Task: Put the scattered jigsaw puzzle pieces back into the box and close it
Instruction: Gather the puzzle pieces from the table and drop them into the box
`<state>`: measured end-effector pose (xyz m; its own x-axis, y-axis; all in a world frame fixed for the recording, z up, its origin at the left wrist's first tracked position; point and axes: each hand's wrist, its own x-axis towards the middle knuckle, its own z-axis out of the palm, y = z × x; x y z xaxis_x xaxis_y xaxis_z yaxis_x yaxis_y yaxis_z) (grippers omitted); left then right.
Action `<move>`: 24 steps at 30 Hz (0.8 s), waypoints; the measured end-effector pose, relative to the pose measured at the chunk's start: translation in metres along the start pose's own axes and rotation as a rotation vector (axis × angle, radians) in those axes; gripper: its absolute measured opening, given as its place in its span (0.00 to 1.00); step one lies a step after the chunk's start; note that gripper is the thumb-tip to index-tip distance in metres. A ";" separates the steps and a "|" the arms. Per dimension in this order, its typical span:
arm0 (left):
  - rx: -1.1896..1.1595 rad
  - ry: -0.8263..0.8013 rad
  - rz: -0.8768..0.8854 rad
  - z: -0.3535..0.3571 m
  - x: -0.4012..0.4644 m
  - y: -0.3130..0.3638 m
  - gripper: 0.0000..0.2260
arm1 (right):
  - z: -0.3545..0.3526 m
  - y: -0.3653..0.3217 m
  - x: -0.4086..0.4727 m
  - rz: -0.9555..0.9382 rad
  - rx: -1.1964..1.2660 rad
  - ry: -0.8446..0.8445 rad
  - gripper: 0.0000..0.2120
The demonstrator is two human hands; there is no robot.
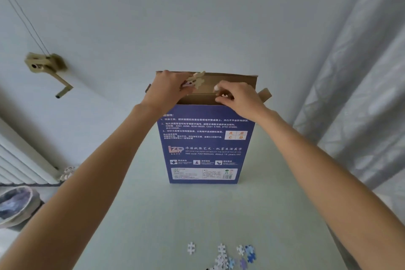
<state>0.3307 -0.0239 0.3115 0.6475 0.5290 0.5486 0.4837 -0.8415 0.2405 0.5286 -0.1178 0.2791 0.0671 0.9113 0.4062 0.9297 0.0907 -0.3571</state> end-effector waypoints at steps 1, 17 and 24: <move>0.043 -0.082 -0.011 0.004 0.005 -0.002 0.08 | 0.000 0.002 -0.001 0.007 -0.003 0.008 0.07; -0.059 0.109 0.121 0.026 -0.021 0.013 0.06 | -0.002 -0.016 -0.036 -0.120 0.014 0.289 0.08; -0.248 0.155 0.027 0.072 -0.162 0.033 0.10 | 0.070 -0.024 -0.188 -0.083 0.004 0.350 0.07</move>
<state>0.2844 -0.1292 0.1727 0.5512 0.4988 0.6689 0.2960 -0.8664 0.4022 0.4679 -0.2634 0.1527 0.1115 0.7083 0.6971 0.9357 0.1614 -0.3137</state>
